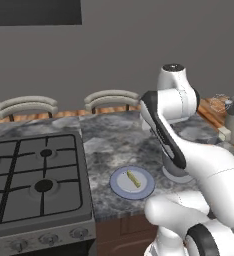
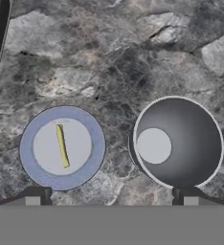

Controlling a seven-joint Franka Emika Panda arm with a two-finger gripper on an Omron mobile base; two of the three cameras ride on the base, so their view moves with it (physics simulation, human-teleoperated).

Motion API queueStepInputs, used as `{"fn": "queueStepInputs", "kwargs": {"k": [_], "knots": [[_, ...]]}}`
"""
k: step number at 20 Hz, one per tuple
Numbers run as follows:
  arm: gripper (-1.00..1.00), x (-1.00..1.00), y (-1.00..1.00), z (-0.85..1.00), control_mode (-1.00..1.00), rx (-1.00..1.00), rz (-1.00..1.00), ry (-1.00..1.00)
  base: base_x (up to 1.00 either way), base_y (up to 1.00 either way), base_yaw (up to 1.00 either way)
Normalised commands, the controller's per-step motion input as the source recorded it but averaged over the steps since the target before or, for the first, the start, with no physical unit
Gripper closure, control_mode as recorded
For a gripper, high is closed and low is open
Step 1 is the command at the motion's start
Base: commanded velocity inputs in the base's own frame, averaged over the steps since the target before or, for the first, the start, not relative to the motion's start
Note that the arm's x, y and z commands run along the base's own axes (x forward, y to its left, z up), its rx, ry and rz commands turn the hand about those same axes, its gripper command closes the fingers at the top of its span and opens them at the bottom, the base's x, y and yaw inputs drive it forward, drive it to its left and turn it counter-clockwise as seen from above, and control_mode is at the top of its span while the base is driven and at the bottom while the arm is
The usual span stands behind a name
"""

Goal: Add butter and sugar cubes to the stand mixer bowl and then turn on the stand mixer to begin making frosting.

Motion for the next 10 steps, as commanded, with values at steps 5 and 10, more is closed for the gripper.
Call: {"fn": "queueStepInputs", "kwargs": {"k": [5,10], "knots": [[-1.0,-0.6,0.44,-0.95,-1.0,-0.23,0.0,0.12,0.0,0.0,0.0],[-1.0,-0.16,0.23,-0.59,-1.0,-0.09,0.0,0.24,0.0,0.0,0.0]]}}
